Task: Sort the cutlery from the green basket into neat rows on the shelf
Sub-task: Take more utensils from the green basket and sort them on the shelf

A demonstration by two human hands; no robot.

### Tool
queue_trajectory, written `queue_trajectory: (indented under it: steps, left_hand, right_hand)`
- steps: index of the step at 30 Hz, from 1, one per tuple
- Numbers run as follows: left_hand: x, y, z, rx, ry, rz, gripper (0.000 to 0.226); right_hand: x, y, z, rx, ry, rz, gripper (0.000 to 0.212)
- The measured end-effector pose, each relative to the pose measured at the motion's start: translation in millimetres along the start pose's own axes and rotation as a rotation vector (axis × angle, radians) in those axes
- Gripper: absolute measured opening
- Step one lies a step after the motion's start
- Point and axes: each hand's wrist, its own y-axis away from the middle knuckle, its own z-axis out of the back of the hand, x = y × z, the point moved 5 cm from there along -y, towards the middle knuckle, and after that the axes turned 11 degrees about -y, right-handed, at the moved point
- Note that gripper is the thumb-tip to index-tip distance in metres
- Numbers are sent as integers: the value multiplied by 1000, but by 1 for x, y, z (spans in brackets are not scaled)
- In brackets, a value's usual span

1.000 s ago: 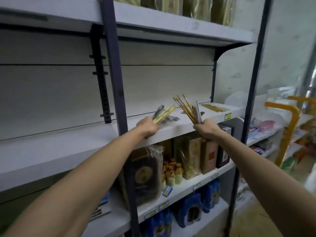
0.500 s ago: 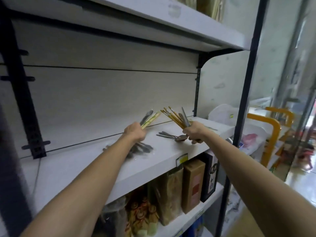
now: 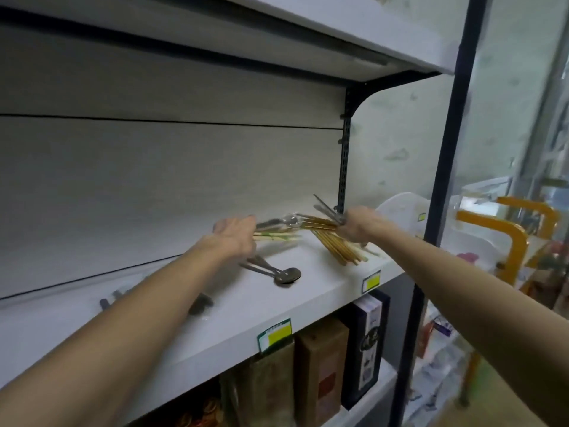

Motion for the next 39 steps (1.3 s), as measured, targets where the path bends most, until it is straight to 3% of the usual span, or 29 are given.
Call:
queue_trajectory:
  steps: [2,9,13,17,20,22,27,34,39]
  left_hand:
    - [-20,-13,0,5,5,31,21]
    - [-109,-42,-32,154,153,228,30]
    - [-123,-53,-31,191,116,308,29]
    - [-133,-55,-43,397,435,416,36]
    - [-136,-55,-47,347,668,515,47]
    - [-136,-54,-53,266,716,581,52]
    - [-146,-54,-66,185,580,602,49]
    - [-145,-49,-60,207,537,565,30]
    - [-142,-44,-58,180,491,529,38]
  right_hand:
    - [-16,-20,6,1,68,88,20]
    - [-62,-105,-13,339,-221,162,22]
    - [-66,-124,-27,499,-211,183,23]
    - [-66,-126,-38,674,-291,156,29]
    - [-70,-125,-42,716,-430,164,39]
    - [-75,-124,-49,711,-525,158,40]
    - [-82,-122,-56,621,-669,160,41]
    - [-96,-136,-56,368,-658,246,42]
    - [-98,-130,-55,219,-710,311,38]
